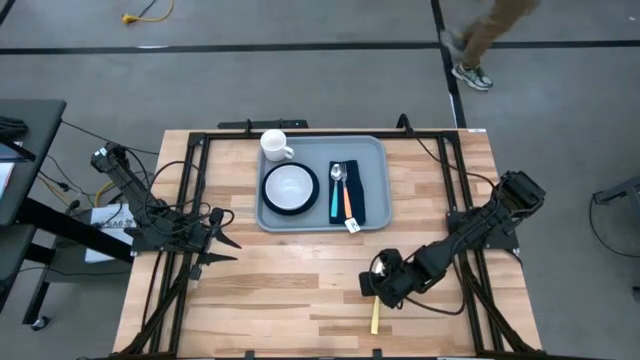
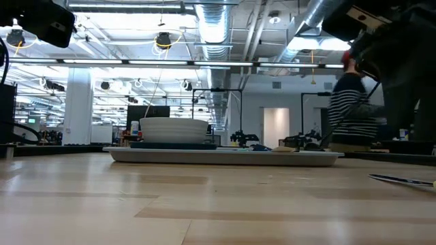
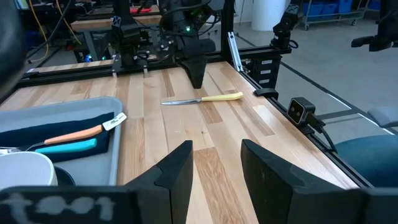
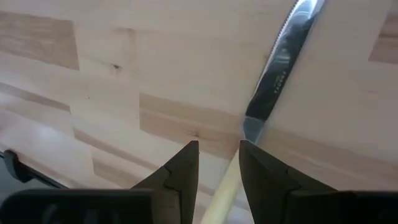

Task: Set up tray
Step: Put the yellow knife on the dark blue napkin to the right of the orange fork

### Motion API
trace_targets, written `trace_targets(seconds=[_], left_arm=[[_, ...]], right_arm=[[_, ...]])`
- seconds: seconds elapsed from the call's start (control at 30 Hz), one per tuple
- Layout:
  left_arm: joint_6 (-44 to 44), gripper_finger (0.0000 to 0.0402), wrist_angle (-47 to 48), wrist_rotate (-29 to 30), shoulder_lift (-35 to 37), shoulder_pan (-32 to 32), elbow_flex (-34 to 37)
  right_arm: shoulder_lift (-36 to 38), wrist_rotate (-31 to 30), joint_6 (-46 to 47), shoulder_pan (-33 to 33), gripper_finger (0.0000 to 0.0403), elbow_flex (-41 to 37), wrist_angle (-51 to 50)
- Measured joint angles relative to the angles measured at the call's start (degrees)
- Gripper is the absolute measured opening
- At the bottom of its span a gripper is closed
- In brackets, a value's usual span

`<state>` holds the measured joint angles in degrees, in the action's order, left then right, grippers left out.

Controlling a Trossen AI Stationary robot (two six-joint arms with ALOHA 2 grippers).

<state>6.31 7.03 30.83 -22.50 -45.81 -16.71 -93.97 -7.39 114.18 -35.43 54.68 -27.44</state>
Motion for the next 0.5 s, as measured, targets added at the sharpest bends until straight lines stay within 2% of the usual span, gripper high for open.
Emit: trace_targets(seconds=[0.27,0.5], left_arm=[[0.02,0.0126,0.02,-0.02,0.00,-0.01,0.00],[0.02,0.0126,0.02,-0.02,0.00,-0.01,0.00]], right_arm=[[0.00,2.82,1.11,0.71,0.0106,0.00,-3.63],[0.00,2.92,1.41,0.71,0.0106,0.00,-3.80]])
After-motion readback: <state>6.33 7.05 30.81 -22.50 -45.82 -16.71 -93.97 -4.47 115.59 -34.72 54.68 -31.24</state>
